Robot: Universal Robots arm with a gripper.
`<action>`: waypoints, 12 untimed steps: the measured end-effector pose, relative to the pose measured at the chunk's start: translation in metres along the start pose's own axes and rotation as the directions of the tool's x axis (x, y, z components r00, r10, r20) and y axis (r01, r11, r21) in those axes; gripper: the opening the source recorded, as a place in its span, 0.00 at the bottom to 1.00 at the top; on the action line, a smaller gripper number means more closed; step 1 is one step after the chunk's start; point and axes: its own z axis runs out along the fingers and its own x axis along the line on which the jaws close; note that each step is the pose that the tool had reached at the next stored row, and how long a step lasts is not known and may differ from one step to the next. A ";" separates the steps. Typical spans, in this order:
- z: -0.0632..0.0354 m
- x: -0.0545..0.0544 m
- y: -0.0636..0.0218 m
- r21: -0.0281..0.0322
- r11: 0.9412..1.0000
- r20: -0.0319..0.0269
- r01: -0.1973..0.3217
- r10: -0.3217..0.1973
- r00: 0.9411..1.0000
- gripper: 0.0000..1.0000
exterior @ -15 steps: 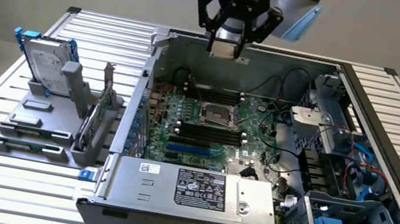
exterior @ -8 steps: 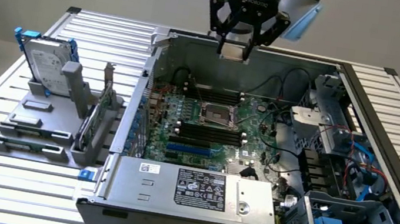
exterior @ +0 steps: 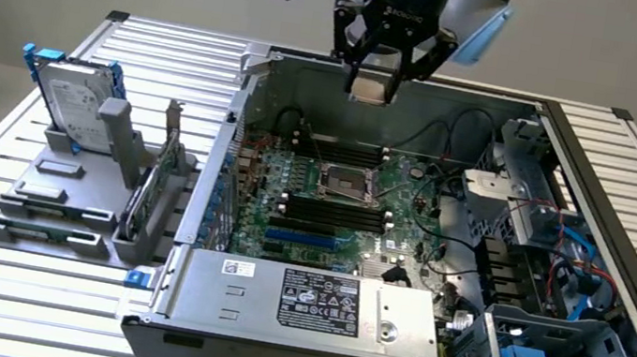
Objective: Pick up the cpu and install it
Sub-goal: 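Pick up the cpu and move it towards the insertion slot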
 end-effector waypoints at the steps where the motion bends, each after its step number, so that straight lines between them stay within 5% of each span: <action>1: 0.0017 -0.001 0.0007 0.000 1.000 0.000 0.000 0.000 1.000 0.55; 12: 0.0159 -0.013 0.0028 0.002 1.000 0.000 0.000 0.000 1.000 0.55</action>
